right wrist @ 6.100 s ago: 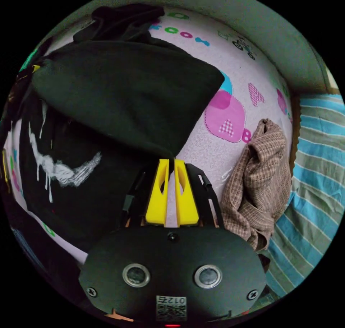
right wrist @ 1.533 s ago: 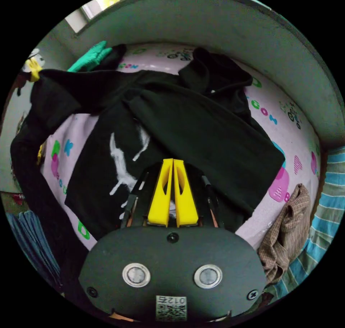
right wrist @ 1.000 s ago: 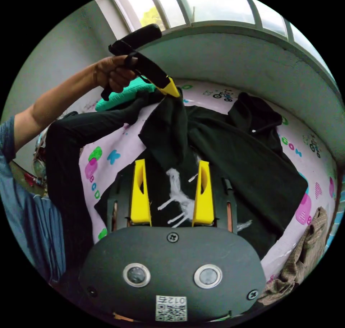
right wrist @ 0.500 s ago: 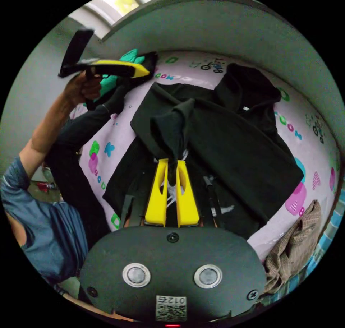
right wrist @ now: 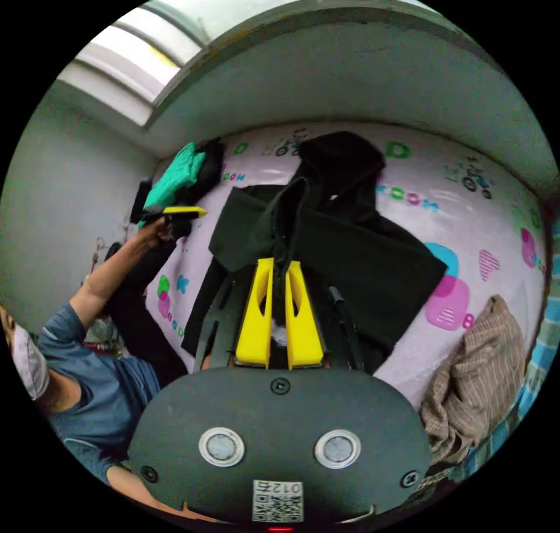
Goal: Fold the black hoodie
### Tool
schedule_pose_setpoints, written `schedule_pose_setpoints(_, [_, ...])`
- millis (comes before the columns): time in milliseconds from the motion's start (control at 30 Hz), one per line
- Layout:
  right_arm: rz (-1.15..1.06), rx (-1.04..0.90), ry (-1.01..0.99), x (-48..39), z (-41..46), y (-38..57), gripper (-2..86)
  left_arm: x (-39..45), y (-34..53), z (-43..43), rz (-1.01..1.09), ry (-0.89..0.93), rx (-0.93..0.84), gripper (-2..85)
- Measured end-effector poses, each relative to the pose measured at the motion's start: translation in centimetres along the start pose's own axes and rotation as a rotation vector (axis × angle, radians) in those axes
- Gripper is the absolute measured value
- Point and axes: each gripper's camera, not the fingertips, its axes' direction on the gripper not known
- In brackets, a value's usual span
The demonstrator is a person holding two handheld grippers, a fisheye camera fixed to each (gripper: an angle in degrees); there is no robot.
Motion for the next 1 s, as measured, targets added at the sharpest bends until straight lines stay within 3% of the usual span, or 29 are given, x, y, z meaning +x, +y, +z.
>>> schedule_pose_setpoints(133, [0.211,-0.089,0.127,5.3,-0.3,0.8,2.1,2.5,0.0,3.1,0.024,-0.044,-0.046,1.0])
schedule_pose_setpoints(233, [0.263,-0.109,0.097,7.1,0.4,1.4,2.1,4.5,0.4,5.7,0.054,-0.114,-0.084,1.0])
schedule_pose_setpoints(667, [0.325,-0.155,0.086,9.7,-1.1,0.0,2.9,14.6,1.8,13.2,0.34,-0.391,-0.131,2.0])
schedule_pose_setpoints(1000, [0.345,-0.197,0.189,11.4,-0.7,-1.8,2.9,15.9,1.5,18.4,0.263,-0.382,-0.215,0.2])
